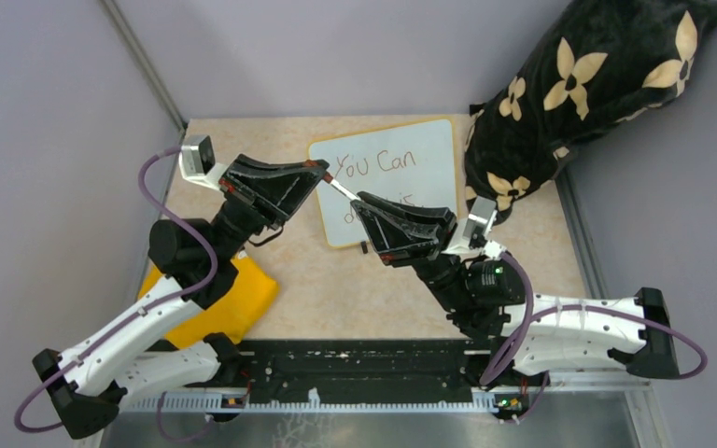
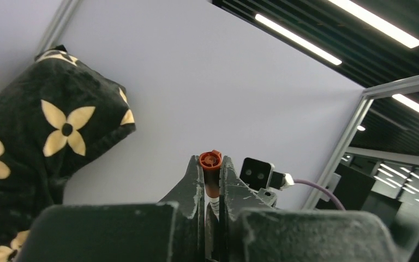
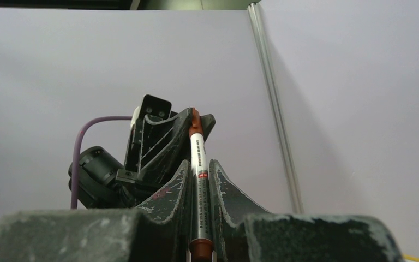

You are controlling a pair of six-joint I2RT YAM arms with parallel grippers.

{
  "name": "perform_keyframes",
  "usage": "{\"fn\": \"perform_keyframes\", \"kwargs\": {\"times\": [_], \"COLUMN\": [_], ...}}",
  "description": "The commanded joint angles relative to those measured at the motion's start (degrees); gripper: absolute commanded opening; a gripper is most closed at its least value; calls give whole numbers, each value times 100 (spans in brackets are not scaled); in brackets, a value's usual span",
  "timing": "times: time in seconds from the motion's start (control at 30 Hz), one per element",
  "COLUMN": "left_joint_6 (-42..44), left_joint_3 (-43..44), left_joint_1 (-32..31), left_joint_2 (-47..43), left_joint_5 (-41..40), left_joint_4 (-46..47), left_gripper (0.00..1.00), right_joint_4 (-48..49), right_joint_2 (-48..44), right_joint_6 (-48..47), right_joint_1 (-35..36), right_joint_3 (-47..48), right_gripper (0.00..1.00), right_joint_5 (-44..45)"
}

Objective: Write a sentence on the whiteboard
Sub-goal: Close the whiteboard marker at the center of the board.

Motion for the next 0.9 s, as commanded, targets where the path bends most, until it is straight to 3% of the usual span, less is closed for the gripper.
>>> {"fn": "perform_keyframes", "kwargs": {"times": [0.0,0.47,0.87], "left_joint_6": [-81,-1064,-772], "left_joint_3": [-39,-317,-327], "left_joint_1": [11,-36,-708], "left_joint_2": [33,551,759], "left_joint_5": [90,826,666], "left_joint_4": [15,-78,-320], "left_gripper": [0,0,0], "right_joint_4": [191,458,551], "right_joint_2": [-19,365,917], "right_joint_6": [-11,-229,-365], "right_joint_1": [-13,-17,-34], "right_joint_3": [32,272,776], "right_gripper": [0,0,0], "right_joint_5": [142,515,780]}}
